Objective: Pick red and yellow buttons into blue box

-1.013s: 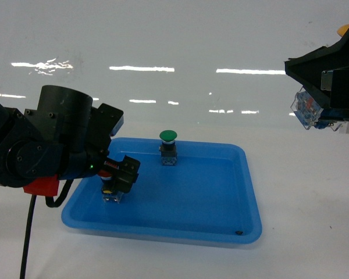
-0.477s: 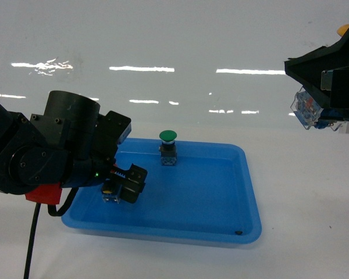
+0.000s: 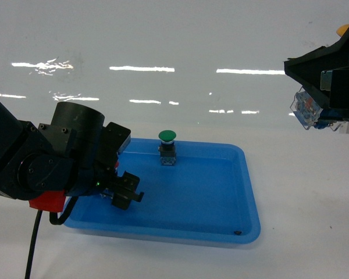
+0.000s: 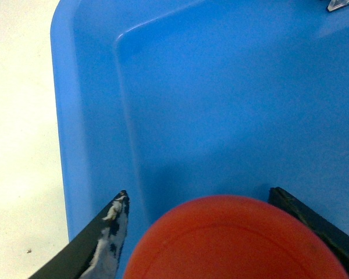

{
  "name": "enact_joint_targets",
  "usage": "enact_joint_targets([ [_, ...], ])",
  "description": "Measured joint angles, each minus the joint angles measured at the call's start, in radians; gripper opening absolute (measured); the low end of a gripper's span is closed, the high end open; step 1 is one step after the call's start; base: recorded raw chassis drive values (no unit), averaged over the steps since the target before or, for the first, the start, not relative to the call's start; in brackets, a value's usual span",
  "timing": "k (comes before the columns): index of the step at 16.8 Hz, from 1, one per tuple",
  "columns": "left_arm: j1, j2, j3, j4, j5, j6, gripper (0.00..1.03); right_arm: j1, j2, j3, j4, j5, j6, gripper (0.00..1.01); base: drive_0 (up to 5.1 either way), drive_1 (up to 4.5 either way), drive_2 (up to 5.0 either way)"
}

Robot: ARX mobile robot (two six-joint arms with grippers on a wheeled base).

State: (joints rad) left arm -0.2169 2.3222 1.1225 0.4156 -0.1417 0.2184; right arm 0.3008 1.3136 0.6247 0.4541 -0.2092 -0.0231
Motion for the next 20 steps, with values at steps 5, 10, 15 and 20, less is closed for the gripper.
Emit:
enact_joint_targets([
  [5,0.003,0.0,0.0,0.0,-0.002,0.0,0.26,0.0,0.0,0.0,0.0,0.0,0.0,0.29,0.0,0.0,0.0],
  [10,0.034,-0.117,-0.108,0.133,-0.015,0.071,0.26,0.0,0.0,0.0,0.0,0.0,0.0,0.29,0.0,0.0,0.0],
  [15,0.077,-0.352,-0.188,0.192,-0.002,0.097,0.25,0.0,0.0,0.0,0.0,0.0,0.0,0.29,0.0,0.0,0.0],
  [20,0.076,-0.57,-0.319,0.192,0.039,0.123,0.25,0.0,0.0,0.0,0.0,0.0,0.0,0.29,0.0,0.0,0.0],
])
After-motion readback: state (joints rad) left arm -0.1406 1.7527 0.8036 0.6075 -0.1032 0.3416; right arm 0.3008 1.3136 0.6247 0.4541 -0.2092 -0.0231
